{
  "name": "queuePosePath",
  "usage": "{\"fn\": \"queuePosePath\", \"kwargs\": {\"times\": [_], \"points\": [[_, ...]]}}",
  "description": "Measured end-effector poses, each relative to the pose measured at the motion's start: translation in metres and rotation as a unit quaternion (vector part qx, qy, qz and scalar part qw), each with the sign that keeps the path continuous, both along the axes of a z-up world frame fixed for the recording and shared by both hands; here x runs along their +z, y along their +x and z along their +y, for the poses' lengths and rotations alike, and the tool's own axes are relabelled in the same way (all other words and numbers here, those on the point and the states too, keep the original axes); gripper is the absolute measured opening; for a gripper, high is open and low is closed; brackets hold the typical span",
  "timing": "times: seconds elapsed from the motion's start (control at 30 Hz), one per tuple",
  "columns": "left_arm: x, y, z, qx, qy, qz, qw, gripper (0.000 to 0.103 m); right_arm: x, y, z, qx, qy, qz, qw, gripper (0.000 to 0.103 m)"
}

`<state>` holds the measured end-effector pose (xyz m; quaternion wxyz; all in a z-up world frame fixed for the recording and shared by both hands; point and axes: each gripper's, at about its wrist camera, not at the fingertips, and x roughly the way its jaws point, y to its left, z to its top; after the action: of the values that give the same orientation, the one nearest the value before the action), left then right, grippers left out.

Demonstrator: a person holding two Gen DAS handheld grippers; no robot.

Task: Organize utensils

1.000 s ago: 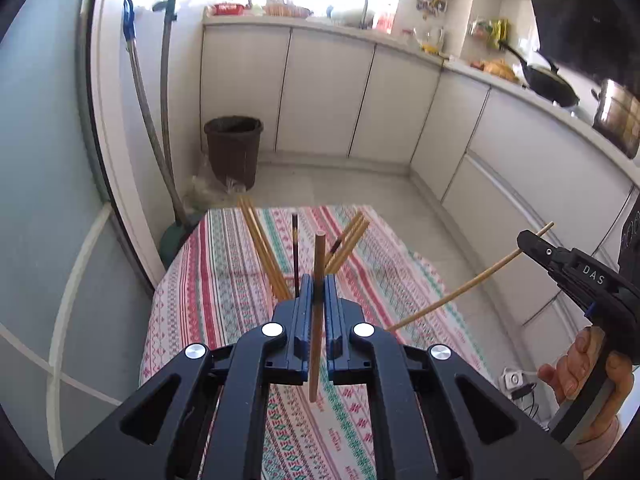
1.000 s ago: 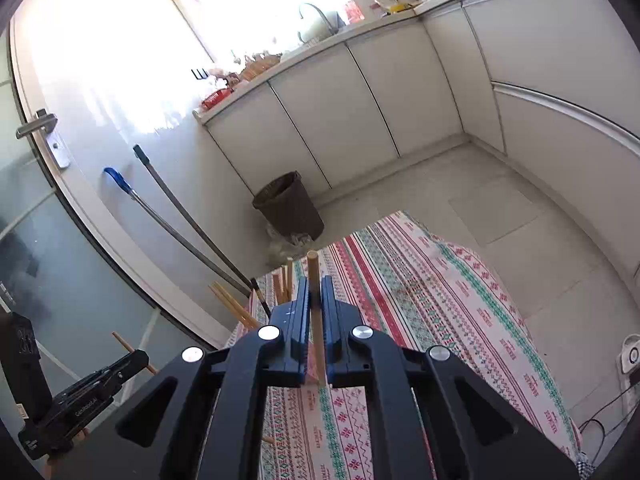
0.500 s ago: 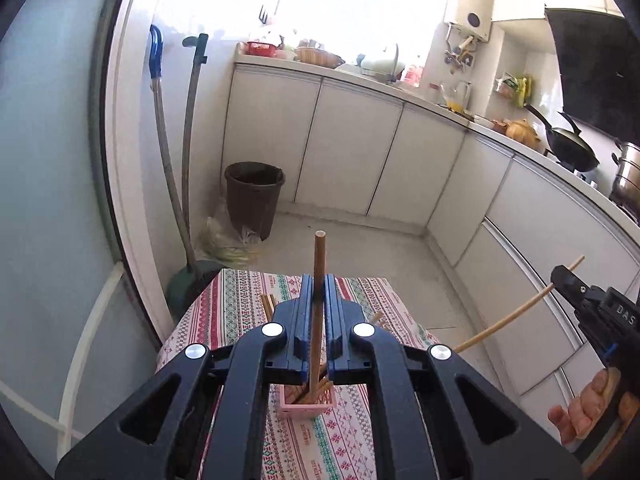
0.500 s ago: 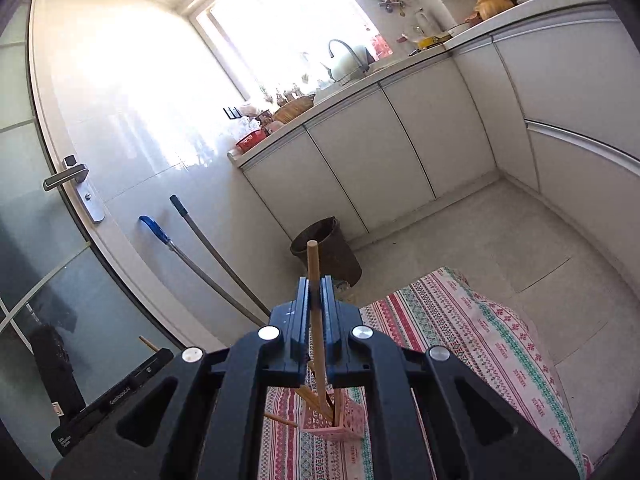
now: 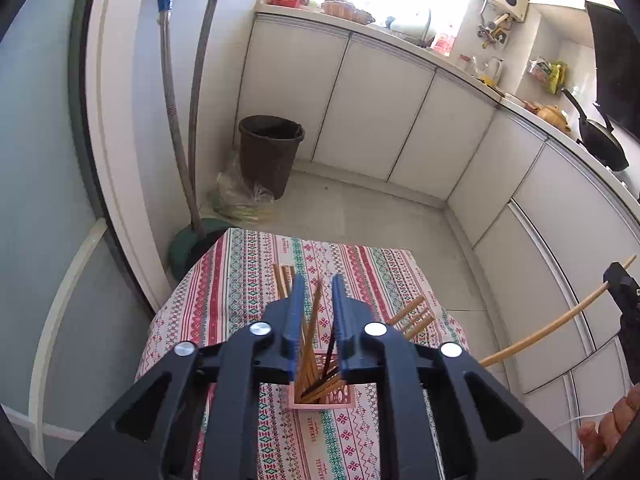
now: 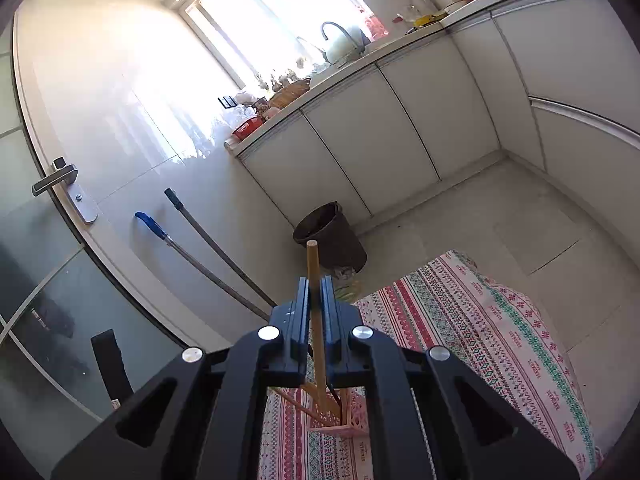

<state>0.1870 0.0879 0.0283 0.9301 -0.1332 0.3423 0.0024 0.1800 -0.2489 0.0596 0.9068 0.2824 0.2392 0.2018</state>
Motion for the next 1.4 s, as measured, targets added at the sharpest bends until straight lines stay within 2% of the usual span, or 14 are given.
{"fn": "queuePosePath", "kwargs": {"times": [0.13, 0.37, 0.5, 0.73, 0.93, 1.03, 1.07, 1.1, 1.13, 1.3, 1.4], "points": [[0.006, -0.010, 0.006, 0.009, 0.001, -0.011, 0.9999, 0.015, 0.001, -0.003, 0.002, 0.002, -0.002, -0.001, 1.000, 0.006], [0.003, -0.031, 0.016, 0.031, 0.013, -0.005, 0.9994, 0.022, -0.005, 0.003, 0.020, 0.014, -0.012, 0.009, 1.000, 0.006], [-0.002, -0.038, 0.029, 0.052, 0.021, 0.001, 0.9984, 0.023, -0.022, 0.015, 0.043, 0.017, -0.030, 0.024, 0.999, 0.006], [-0.005, -0.040, 0.046, 0.057, 0.008, 0.007, 0.9983, 0.024, -0.056, 0.043, 0.076, 0.023, -0.045, 0.057, 0.997, 0.006], [-0.008, -0.039, 0.053, 0.058, 0.005, 0.011, 0.9982, 0.028, -0.060, 0.049, 0.091, 0.026, -0.054, 0.058, 0.997, 0.006], [-0.009, -0.039, 0.051, 0.055, 0.004, 0.012, 0.9984, 0.028, -0.067, 0.055, 0.100, 0.038, -0.064, 0.070, 0.995, 0.013], [-0.009, -0.039, 0.049, 0.052, 0.004, 0.010, 0.9986, 0.028, -0.071, 0.056, 0.102, 0.039, -0.064, 0.080, 0.994, 0.026], [-0.008, -0.039, 0.047, 0.049, 0.006, 0.008, 0.9988, 0.028, -0.075, 0.057, 0.103, 0.041, -0.061, 0.085, 0.994, 0.032], [-0.008, -0.039, 0.044, 0.045, 0.007, 0.005, 0.9989, 0.028, -0.077, 0.057, 0.104, 0.042, -0.062, 0.089, 0.993, 0.032], [-0.005, -0.040, 0.021, 0.035, 0.037, -0.013, 0.9986, 0.039, -0.075, 0.048, 0.107, 0.042, -0.095, 0.079, 0.992, 0.032], [-0.005, -0.044, 0.005, 0.037, 0.062, -0.031, 0.9969, 0.054, -0.073, 0.040, 0.107, 0.034, -0.123, 0.066, 0.990, 0.033]]}}
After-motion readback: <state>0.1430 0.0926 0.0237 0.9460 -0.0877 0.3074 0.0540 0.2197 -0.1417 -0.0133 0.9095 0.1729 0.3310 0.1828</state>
